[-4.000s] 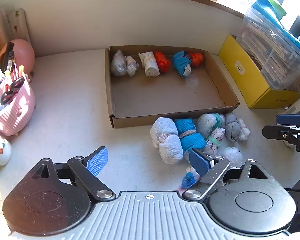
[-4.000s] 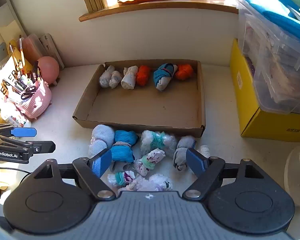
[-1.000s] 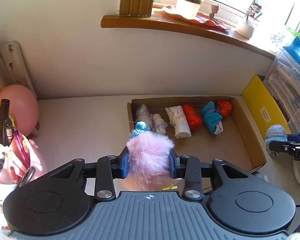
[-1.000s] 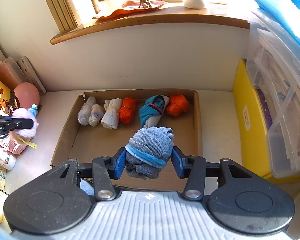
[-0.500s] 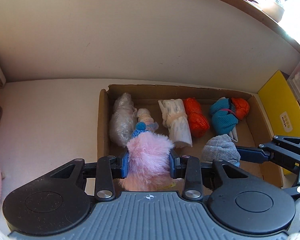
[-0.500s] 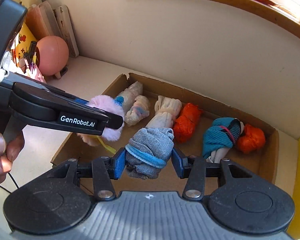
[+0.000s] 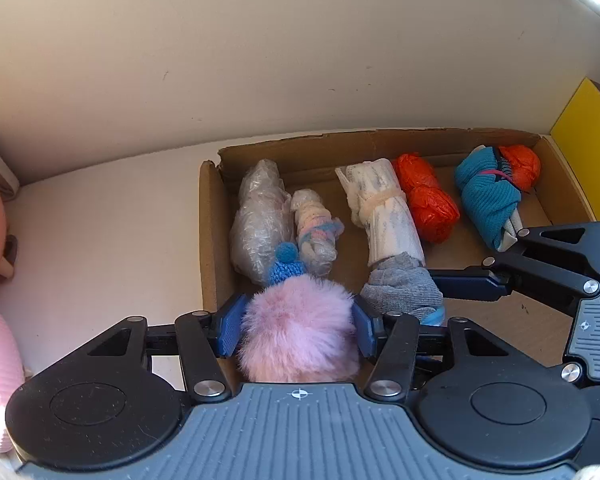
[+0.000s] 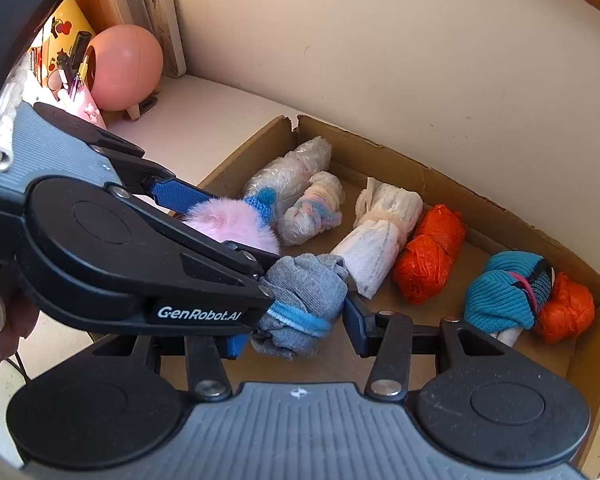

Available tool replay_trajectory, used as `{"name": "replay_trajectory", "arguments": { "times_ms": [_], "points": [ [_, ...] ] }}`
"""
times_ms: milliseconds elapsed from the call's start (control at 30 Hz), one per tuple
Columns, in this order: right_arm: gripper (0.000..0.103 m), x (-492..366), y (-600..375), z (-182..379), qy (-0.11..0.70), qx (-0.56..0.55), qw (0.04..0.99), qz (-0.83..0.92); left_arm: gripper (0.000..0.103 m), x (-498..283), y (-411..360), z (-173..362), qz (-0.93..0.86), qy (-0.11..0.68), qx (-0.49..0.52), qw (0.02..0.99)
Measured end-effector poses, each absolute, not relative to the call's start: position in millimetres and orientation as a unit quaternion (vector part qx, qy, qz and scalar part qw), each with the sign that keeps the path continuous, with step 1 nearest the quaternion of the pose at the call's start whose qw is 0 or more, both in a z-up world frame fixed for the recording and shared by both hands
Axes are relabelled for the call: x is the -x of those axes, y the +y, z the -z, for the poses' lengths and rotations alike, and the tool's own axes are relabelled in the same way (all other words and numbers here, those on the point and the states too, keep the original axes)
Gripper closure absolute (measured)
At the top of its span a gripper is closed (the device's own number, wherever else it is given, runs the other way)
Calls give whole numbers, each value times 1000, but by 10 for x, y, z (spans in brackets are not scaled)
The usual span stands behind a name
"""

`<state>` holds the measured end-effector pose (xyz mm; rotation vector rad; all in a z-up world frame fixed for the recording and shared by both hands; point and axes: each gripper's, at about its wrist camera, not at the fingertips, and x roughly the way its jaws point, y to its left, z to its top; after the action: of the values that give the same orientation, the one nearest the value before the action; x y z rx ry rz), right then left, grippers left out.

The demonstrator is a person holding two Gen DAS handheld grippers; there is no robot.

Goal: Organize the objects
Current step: 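Carry both socks into the tray beside the row and open both tools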

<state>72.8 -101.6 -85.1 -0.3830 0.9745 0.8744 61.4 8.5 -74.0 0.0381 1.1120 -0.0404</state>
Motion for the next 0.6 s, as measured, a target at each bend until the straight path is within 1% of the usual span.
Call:
{"name": "replay_trajectory", "arguments": {
  "times_ms": [67, 133, 200, 333, 467, 600],
  "points": [
    [58, -728, -1017, 860, 452, 175, 776, -404, 41, -612, 99, 714, 18, 528, -17, 849],
    [58, -725, -1018, 866, 455, 171, 775, -404, 36, -607, 89, 665, 17, 526, -19, 850],
    [58, -713, -1011, 866, 456, 169, 775, -404, 34, -589, 92, 583, 18, 524, -18, 852],
    [58, -668, -969, 879, 460, 166, 773, -405, 30, -484, 216, 303, 4, 508, 3, 861],
    [58, -621, -881, 867, 461, 163, 772, -406, 29, -367, 382, 134, -11, 497, 16, 868],
    [58, -579, -785, 875, 462, 170, 770, -406, 29, -295, 525, 162, -30, 509, 29, 860]
  ]
}}
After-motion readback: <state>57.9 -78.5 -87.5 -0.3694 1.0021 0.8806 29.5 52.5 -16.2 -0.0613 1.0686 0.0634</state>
